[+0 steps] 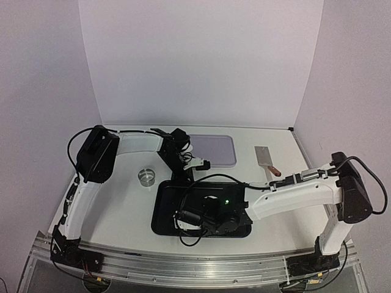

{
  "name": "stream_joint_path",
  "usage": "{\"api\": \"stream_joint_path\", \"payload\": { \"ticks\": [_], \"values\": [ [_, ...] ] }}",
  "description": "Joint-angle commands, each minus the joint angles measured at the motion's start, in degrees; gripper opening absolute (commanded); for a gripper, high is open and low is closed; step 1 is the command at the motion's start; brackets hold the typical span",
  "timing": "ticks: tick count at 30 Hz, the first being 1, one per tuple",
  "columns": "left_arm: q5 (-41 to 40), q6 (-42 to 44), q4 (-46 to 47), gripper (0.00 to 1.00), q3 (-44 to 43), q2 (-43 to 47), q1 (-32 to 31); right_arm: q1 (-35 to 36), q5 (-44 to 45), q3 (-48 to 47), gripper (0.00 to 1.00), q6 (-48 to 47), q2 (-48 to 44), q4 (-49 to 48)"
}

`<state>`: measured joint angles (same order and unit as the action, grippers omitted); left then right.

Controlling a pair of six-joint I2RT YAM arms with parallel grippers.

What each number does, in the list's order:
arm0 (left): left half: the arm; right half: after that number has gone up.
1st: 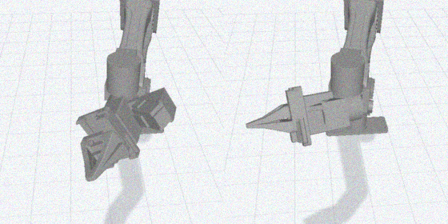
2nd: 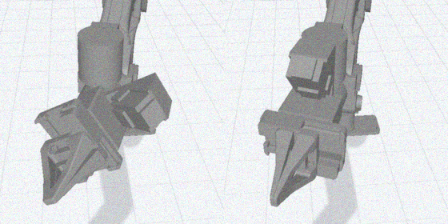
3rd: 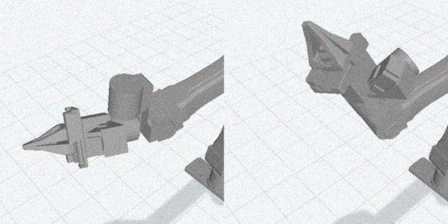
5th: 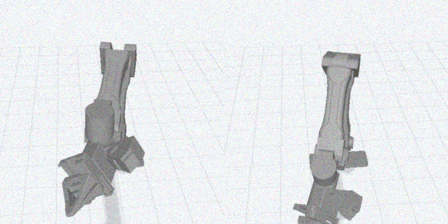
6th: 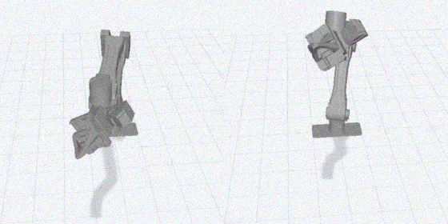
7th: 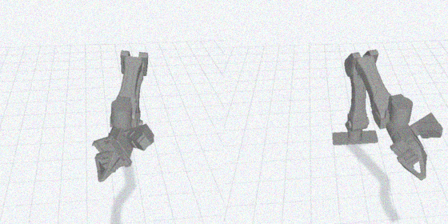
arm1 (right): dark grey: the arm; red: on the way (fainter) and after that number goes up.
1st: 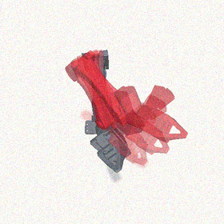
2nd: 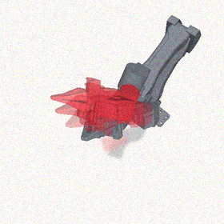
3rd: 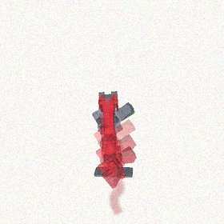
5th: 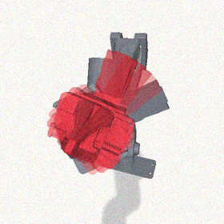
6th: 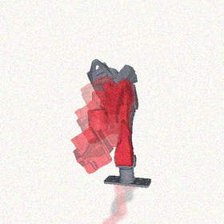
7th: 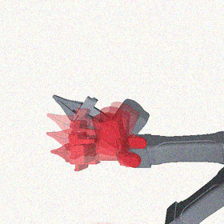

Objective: Roll out the dumpling wrappers from the dough

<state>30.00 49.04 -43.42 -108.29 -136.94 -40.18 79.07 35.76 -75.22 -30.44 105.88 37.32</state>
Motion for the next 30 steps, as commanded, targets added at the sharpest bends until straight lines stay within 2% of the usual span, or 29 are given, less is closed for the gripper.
{"api": "stream_joint_path", "payload": {
  "ticks": [1, 8, 13, 18, 21, 26, 30],
  "values": [
    [-6.1, 3.6, 0.8, 0.00, 0.9, 0.0, 0.1, -0.3, -14.5, 4.4, 0.00, 2.1, 5.4, 10.5],
    [-6.0, 3.7, 1.0, 0.00, 1.0, -0.4, 0.1, 9.2, -17.8, 8.3, 0.00, 15.8, 4.4, 13.6],
    [-5.8, 3.5, 1.2, 0.00, 1.1, -0.6, 0.1, 11.3, -15.8, 8.1, 0.00, 19.7, 2.1, 16.7],
    [-6.0, 3.5, 1.2, 0.00, 1.6, -0.3, 0.1, 8.2, -8.6, 2.3, 0.00, 13.9, -2.1, 19.1],
    [-6.1, 3.4, 1.3, 0.00, 1.8, -0.2, 0.1, 3.5, -3.7, -2.6, 0.00, 7.7, -5.6, 19.1],
    [-6.1, 3.3, 1.5, 0.00, 1.4, -0.5, 0.1, -5.1, -2.9, -9.2, 0.00, -5.1, -7.5, 15.1],
    [-6.1, 3.0, 1.5, 0.00, 1.2, -0.4, 0.1, -8.9, -5.8, -9.6, 0.00, -12.1, -4.8, 10.1]
  ]
}}
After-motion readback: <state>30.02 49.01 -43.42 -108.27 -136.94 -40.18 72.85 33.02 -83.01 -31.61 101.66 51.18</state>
